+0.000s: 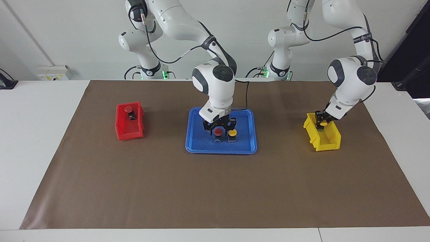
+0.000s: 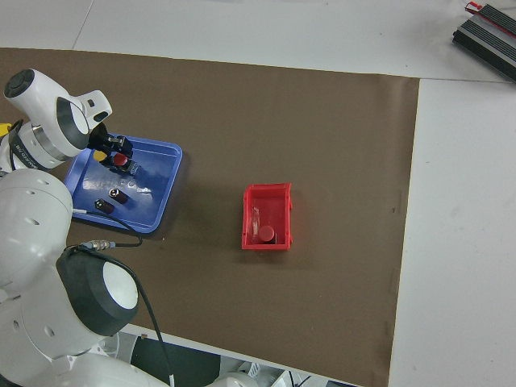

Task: Sort red and yellow buttons by color
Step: 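Grasp the remaining red button with the right gripper and lift it, then place the red button in the red bin with the right gripper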

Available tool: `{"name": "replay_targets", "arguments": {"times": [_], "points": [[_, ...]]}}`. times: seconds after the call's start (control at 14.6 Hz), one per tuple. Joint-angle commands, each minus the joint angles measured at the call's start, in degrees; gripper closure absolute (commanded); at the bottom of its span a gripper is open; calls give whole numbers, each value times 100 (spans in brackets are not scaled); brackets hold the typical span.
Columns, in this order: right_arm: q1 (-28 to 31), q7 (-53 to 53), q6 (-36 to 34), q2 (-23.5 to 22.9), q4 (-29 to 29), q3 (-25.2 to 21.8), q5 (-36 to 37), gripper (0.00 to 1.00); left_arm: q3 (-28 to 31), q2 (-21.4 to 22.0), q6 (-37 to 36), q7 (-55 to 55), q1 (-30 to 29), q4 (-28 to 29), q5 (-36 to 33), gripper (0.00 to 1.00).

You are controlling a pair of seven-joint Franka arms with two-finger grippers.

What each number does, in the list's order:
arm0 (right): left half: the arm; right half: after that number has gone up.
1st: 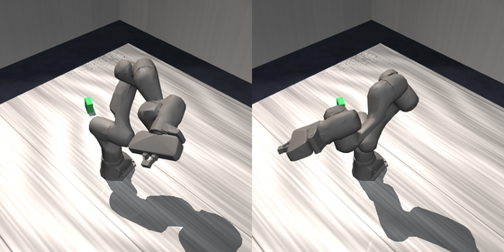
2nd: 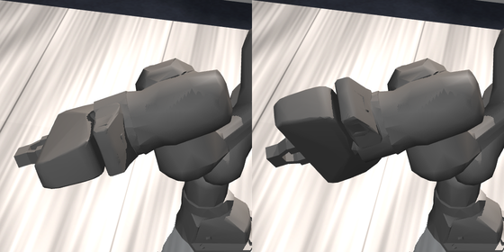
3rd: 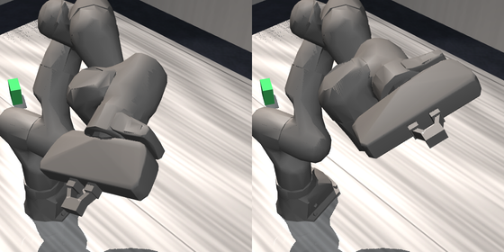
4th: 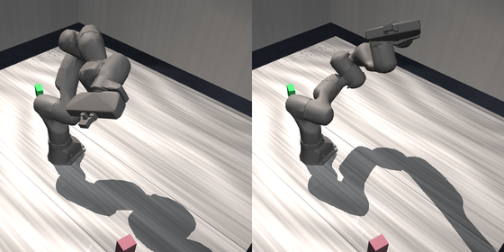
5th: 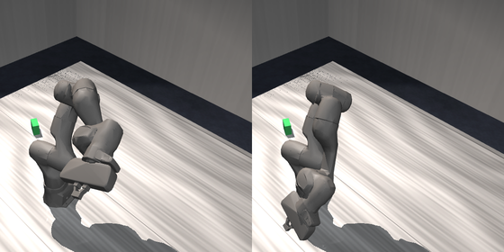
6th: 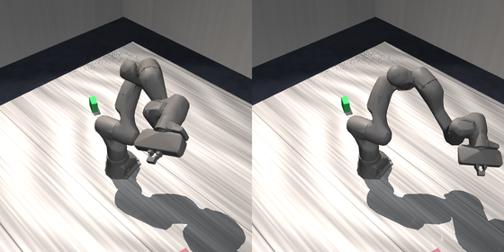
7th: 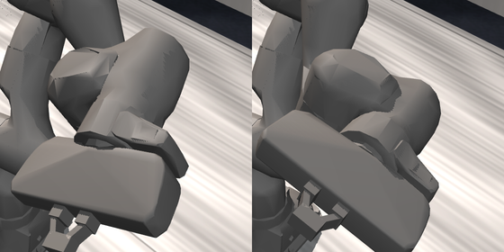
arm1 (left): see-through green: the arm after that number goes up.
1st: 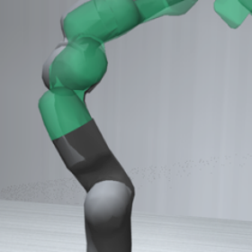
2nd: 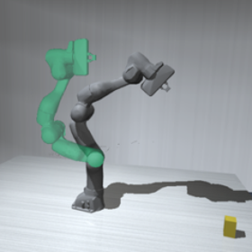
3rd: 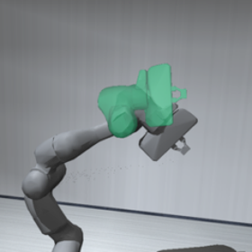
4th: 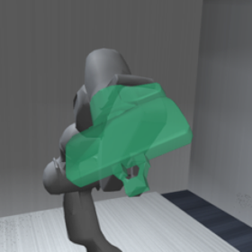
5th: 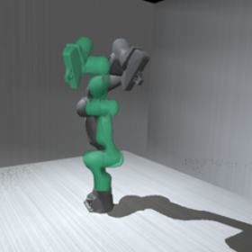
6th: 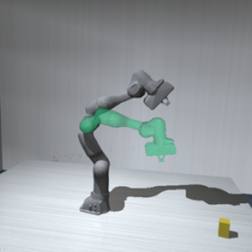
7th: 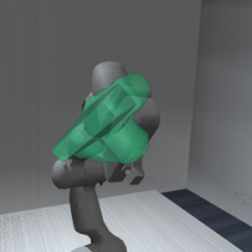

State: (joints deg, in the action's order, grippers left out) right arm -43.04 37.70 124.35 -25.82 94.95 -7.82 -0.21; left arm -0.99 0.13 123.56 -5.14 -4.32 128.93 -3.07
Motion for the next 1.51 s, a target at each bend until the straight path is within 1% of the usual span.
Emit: {"name": "replay_targets", "arguments": {"times": [0.0,0.07,0.14,0.21,0.27,0.34,0.48,0.55,0.68,0.75,0.82,0.89,0.96,1.03,1.1,1.16,1.23,1.3,1.37,1.44], "points": [[6,-52,335,262,498,35,91,35,-59,172,133,-40,-34,299,-97,94],[-2,-52,327,262,507,35,91,35,-59,172,133,-66,-34,291,-97,83],[-3,-61,318,271,524,35,91,36,-59,172,133,-66,-34,291,-97,68],[-3,-70,327,271,542,35,91,38,-59,163,124,-66,-34,282,-97,59],[-3,-96,309,271,551,35,91,41,-59,154,124,-66,-34,264,-97,54],[-3,-96,300,279,560,35,91,44,-59,146,115,-66,-34,247,-97,50],[-3,-96,326,279,586,35,48,45,-59,137,106,-66,-34,220,-97,46],[-3,-96,327,279,586,35,30,45,-59,111,46,-49,-34,107,-97,44],[6,-105,344,279,569,35,21,54,-68,93,-278,-40,-33,-217,-97,44],[15,-105,344,279,542,35,12,62,-68,84,-507,-49,-25,-419,-97,44],[32,-123,336,279,516,35,12,70,-76,93,-700,-49,-25,-604,-97,42],[76,-227,318,305,472,35,12,74,-85,93,-946,-49,36,-832,-97,39],[164,-472,213,428,437,26,12,75,-77,93,-1087,-23,159,-974,-97,34],[356,-848,64,612,463,26,12,75,-77,110,-1167,-5,255,-1097,-97,26],[584,-1252,-198,831,472,17,12,75,-94,145,-1325,-14,265,-1203,-88,17],[821,-1639,-505,1059,489,17,12,75,-112,189,-1465,-14,283,-1291,-71,1],[1093,-1965,-848,1340,576,17,12,75,-155,276,-1632,-14,352,-1431,-71,0],[1392,-2308,-1199,1682,812,17,12,74,-156,329,-1930,-14,431,-1650,-62,0],[1726,-2746,-1307,2060,1154,17,12,74,-156,347,-2298,-40,450,-1982,-71,0],[2077,-3212,-1291,2464,1618,17,12,74,-156,348,-2658,-66,476,-2290,-71,0]]}}
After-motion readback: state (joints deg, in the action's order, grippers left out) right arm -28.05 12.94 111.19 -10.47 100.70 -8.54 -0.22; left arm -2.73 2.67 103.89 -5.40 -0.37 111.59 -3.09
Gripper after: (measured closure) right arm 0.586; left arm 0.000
